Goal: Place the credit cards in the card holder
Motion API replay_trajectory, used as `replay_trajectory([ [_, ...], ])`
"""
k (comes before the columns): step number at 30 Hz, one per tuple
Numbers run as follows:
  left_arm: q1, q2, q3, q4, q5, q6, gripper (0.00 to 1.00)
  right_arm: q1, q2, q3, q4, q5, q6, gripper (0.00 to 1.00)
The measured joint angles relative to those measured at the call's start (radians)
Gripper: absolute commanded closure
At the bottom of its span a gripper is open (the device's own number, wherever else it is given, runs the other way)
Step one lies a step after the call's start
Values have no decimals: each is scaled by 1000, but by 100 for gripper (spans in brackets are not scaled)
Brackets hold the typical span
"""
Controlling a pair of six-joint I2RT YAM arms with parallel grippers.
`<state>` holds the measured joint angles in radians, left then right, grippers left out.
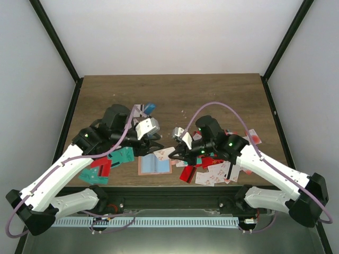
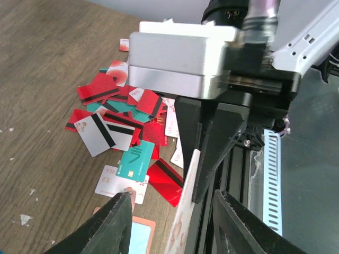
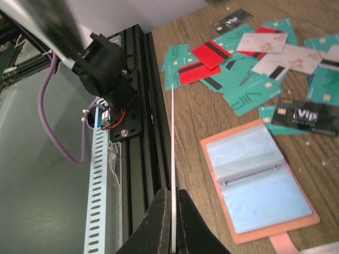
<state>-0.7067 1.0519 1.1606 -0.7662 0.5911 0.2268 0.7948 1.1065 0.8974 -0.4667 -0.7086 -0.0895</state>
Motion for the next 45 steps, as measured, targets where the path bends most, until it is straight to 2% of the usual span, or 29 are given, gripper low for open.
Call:
replay_trajectory([
  [6, -3, 2, -9, -37, 45, 45, 63, 84, -1, 43, 0, 64, -73, 99],
  [10, -6, 2, -14, -58, 71, 68, 65, 100, 0, 57, 1, 86, -95, 99],
  [14, -8, -5, -34, -71, 89, 87, 71, 100, 0, 63, 4, 102, -105, 99],
  [17, -8, -5, -48, -79, 95, 96, 78, 100, 0, 69, 3, 108, -109, 99],
  [21, -8, -5, -60, -74, 96, 103, 94, 101, 0, 75, 3, 108, -113, 99],
  [23, -7, -3, -64, -69, 95, 102, 96, 102, 0, 75, 2, 107, -113, 99],
  [25, -8, -1, -65, -63, 96, 101, 96, 102, -1, 75, 0, 109, -112, 91],
  [26, -8, -1, -65, -59, 95, 99, 96, 102, -1, 75, 0, 111, -111, 76],
  [30, -8, -1, -71, -19, 85, 53, 96, 102, -4, 75, 7, 156, -71, 34],
  [31, -8, -3, -75, 2, 73, 30, 96, 103, -8, 75, 11, 182, -50, 20],
  [33, -5, -14, -91, 51, 47, -24, 96, 95, -31, 66, 43, 221, 13, 5],
  [35, 0, -41, -124, 114, 19, -95, 96, 69, -97, 23, 115, 246, 99, 0],
  [40, 19, -109, -222, 319, -25, -319, 96, -39, -268, -92, 296, 288, 347, 0],
  [45, 46, -117, -269, 546, -47, -564, 96, -145, -264, -131, 454, 237, 583, 8],
])
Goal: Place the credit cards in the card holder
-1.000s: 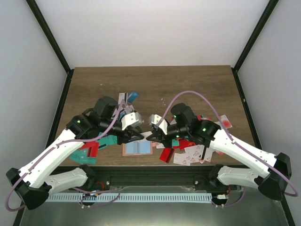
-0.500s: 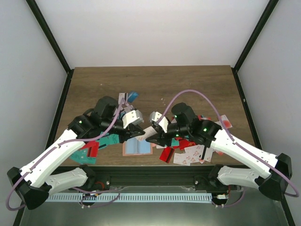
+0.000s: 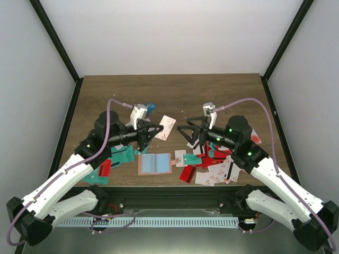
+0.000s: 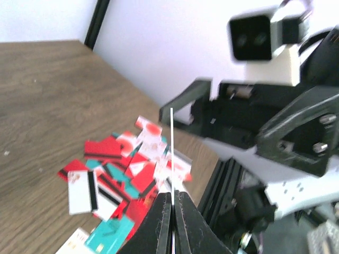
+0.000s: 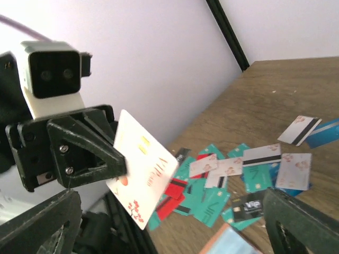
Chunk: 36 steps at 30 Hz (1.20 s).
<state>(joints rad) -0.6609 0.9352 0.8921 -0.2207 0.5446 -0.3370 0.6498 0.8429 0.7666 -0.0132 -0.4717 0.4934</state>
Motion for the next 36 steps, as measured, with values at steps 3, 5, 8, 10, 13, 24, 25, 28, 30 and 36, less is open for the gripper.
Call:
replay_trajectory([
  [3, 12, 3, -27, 141, -6, -144, 96, -53, 42, -29, 108, -78, 126, 13],
  [5, 16, 6, -48, 240, -14, -241, 96, -66, 67, -50, 180, -130, 196, 18],
  [8, 18, 15, -85, 388, -17, -372, 96, -68, 104, -60, 286, -201, 291, 28],
  [10, 18, 29, -95, 452, -13, -428, 96, -68, 123, -61, 349, -235, 334, 34],
  [13, 18, 50, -95, 512, -4, -483, 96, -68, 153, -61, 432, -269, 389, 43],
  [24, 22, 70, -95, 598, 21, -553, 96, -71, 249, -32, 563, -343, 471, 70],
  [25, 21, 73, -95, 600, 26, -554, 96, -71, 256, -24, 574, -348, 475, 72],
  [28, 21, 77, -95, 600, 29, -557, 96, -71, 275, -6, 602, -361, 493, 87],
  [30, 21, 77, -96, 600, 29, -558, 96, -71, 282, -1, 616, -369, 499, 98],
  [36, 23, 79, -95, 597, 21, -557, 60, -71, 288, 6, 629, -381, 516, 99],
])
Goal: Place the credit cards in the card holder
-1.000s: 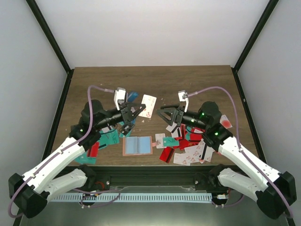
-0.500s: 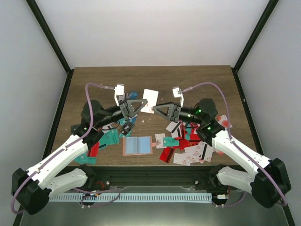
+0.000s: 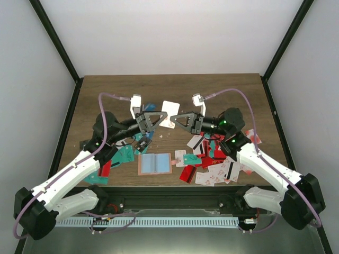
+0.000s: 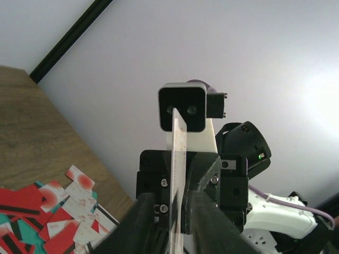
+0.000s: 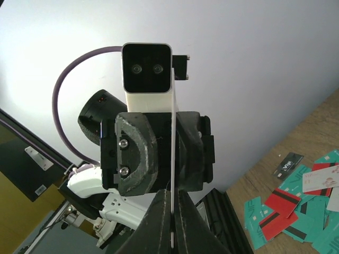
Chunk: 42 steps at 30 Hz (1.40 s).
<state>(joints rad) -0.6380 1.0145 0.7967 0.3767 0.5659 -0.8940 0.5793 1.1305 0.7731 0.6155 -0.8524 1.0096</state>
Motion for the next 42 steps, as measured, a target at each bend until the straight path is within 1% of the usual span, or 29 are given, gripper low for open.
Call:
replay_trajectory([
  [1, 1, 0, 0, -7, -3, -3, 49, 0, 0, 0, -3, 1, -1, 99],
  [2, 1, 0, 0, -15, -6, 3, 43, 0, 0, 0, -11, 2, -3, 99],
  [5, 14, -2, 18, -99, -31, 25, 35, 0, 1, 13, -90, 14, -29, 99],
  [7, 32, -2, 59, -227, -66, 50, 31, 0, 5, 27, -159, 23, -53, 99],
  [9, 52, -2, 105, -353, -100, 86, 24, 0, 11, 36, -228, 29, -76, 99],
  [10, 59, -2, 124, -408, -118, 107, 18, 0, 16, 36, -260, 31, -87, 99],
  [11, 64, -2, 140, -461, -134, 128, 9, 0, 22, 36, -295, 34, -97, 99],
  [12, 68, -2, 152, -512, -154, 147, 1, 0, 29, 36, -327, 35, -105, 99],
  [15, 74, -3, 163, -660, -230, 198, 0, 0, 58, 35, -426, 47, -134, 99],
  [18, 90, -8, 161, -798, -315, 226, 0, 1, 73, 15, -481, 54, -151, 99],
  [23, 101, -74, 109, -917, -400, 263, 0, 19, 96, -30, -529, 56, -172, 99],
  [26, 102, -56, 110, -990, -408, 272, 0, 37, 127, -53, -536, 62, -183, 99],
  [30, 103, 67, 115, -1093, -401, 286, 0, 75, 196, -75, -536, 66, -182, 99],
  [32, 103, 106, 90, -1128, -395, 290, 0, 92, 232, -76, -535, 64, -179, 99],
  [37, 104, 124, 36, -1175, -370, 280, 8, 127, 311, -76, -521, 60, -179, 99],
  [42, 104, 183, -10, -1195, -370, 266, 12, 159, 394, -76, -518, 50, -176, 99],
])
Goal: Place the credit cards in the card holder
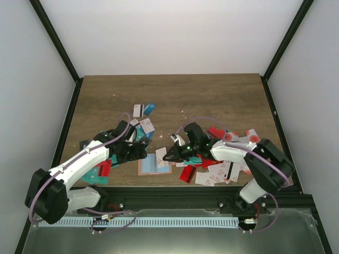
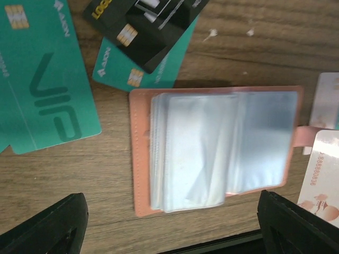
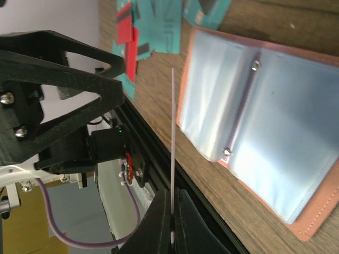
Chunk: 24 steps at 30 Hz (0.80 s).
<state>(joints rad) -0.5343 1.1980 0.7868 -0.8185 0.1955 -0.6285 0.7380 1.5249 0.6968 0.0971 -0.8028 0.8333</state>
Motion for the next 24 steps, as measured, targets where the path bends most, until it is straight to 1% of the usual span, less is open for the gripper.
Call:
replay_trajectory([
  [3, 0, 29, -7, -7, -11, 0, 16, 12, 50, 1, -2, -5, 5, 99],
  [8, 1, 63, -26, 10, -32, 3, 29, 39, 103, 16, -7, -8, 10, 99],
  [14, 2, 113, -59, 40, -34, 8, 32, 49, 162, 56, -8, -15, 16, 99],
  [24, 2, 157, -60, 89, -33, 31, 39, 49, 224, 111, -49, -15, 17, 99],
])
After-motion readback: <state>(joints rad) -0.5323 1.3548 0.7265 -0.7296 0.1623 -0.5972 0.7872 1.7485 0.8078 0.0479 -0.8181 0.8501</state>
